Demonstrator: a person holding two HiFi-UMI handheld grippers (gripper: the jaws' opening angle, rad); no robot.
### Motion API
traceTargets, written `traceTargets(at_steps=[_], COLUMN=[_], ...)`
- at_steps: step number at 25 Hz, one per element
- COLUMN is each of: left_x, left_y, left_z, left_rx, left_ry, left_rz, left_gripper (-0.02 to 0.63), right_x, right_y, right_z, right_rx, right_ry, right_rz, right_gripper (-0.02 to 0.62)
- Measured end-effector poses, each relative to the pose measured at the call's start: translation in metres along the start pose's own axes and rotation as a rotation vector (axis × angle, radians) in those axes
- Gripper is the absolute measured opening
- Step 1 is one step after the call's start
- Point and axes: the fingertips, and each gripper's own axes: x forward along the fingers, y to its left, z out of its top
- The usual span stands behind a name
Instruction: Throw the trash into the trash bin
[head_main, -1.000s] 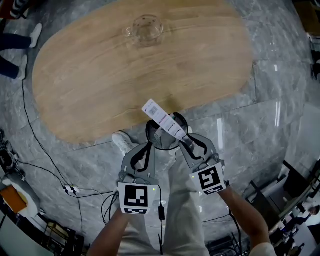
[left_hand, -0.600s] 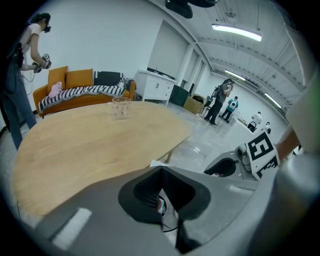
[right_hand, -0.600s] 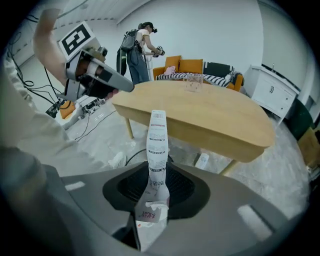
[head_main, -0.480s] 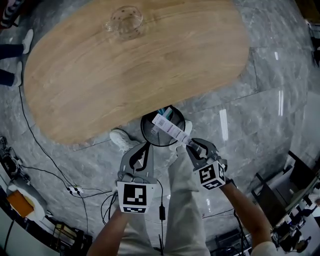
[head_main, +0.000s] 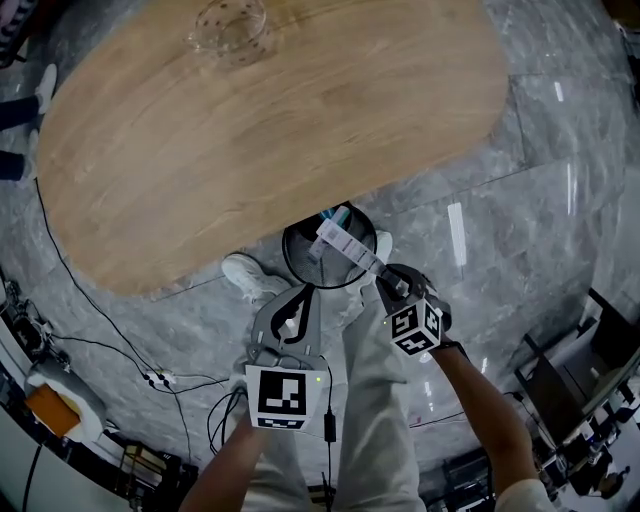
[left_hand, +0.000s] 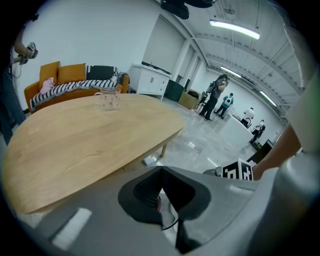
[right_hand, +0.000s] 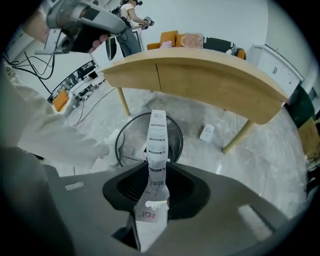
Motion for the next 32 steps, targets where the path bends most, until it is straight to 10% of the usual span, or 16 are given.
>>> traceTargets(at_steps=[32], left_x=[0.005], left_y=[-0.006], left_z=[0.001], left_rx=[0.01], left_ry=[0.003], left_rz=[-0.044], left_gripper=[0.0], right_x=[0.048], right_y=[-0.004], right_z=[0.008], right_rx=[0.056], right_ry=[0.106], right_rz=[-0.037], right_gripper=[0.237])
